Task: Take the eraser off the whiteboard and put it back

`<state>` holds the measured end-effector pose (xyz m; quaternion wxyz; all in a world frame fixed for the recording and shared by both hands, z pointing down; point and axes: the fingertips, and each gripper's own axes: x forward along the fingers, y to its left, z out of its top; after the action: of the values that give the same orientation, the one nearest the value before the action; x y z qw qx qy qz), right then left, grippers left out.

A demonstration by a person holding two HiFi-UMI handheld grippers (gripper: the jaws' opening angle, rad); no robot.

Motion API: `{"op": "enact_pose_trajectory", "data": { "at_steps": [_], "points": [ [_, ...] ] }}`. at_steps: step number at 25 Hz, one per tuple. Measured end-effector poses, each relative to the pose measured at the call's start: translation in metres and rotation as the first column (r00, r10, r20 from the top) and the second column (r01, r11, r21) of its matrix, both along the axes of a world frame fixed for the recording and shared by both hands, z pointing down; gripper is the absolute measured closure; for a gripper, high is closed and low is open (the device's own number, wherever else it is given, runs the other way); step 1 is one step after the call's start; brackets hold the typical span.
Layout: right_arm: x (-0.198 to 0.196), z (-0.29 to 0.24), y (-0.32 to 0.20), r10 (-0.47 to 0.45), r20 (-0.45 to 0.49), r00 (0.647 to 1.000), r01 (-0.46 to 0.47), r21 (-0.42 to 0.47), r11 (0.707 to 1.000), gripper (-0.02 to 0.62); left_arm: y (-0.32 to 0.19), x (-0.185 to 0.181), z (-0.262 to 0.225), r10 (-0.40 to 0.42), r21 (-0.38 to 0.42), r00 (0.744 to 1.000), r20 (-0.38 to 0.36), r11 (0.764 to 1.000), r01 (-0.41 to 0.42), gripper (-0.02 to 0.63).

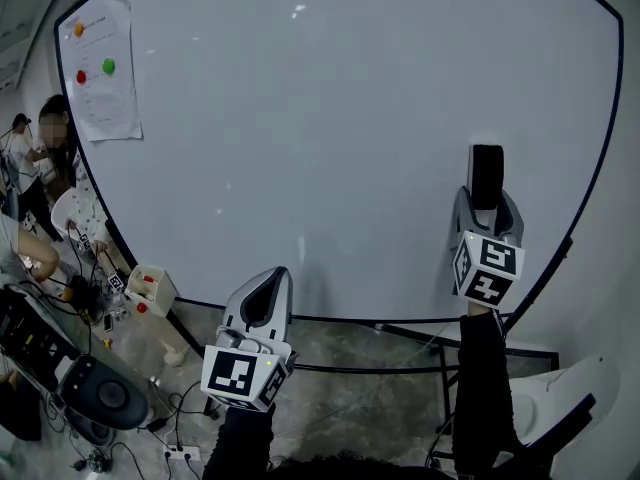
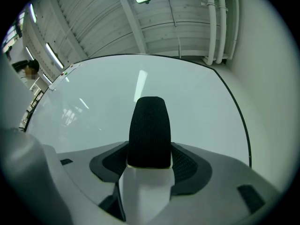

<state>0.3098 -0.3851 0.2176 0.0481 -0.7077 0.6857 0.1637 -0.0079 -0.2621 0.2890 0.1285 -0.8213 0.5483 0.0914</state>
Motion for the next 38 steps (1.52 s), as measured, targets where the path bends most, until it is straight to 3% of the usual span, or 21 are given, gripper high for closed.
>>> {"op": "enact_pose_trajectory", "data": {
  "at_steps": [14,25,38],
  "points": [
    [-0.003,0.008,-0.007,0.0,-0.043,0.999,-0.003,-0.06,0.998,0.319,0.001,-0.003,-0.002,0.019,-0.002,1.0,-0.019,1.0,-0.019,0.6],
    [-0.002,0.008,-0.01,-0.041,-0.024,0.999,0.039,-0.072,0.997,0.319,-0.001,-0.004,-0.003,0.033,-0.001,0.999,-0.026,0.999,-0.033,0.6],
    [-0.004,-0.001,0.025,-0.119,0.023,0.993,0.118,0.045,0.992,0.319,-0.011,0.004,0.0,0.059,-0.005,0.998,-0.027,0.998,-0.059,0.6]
  ]
}}
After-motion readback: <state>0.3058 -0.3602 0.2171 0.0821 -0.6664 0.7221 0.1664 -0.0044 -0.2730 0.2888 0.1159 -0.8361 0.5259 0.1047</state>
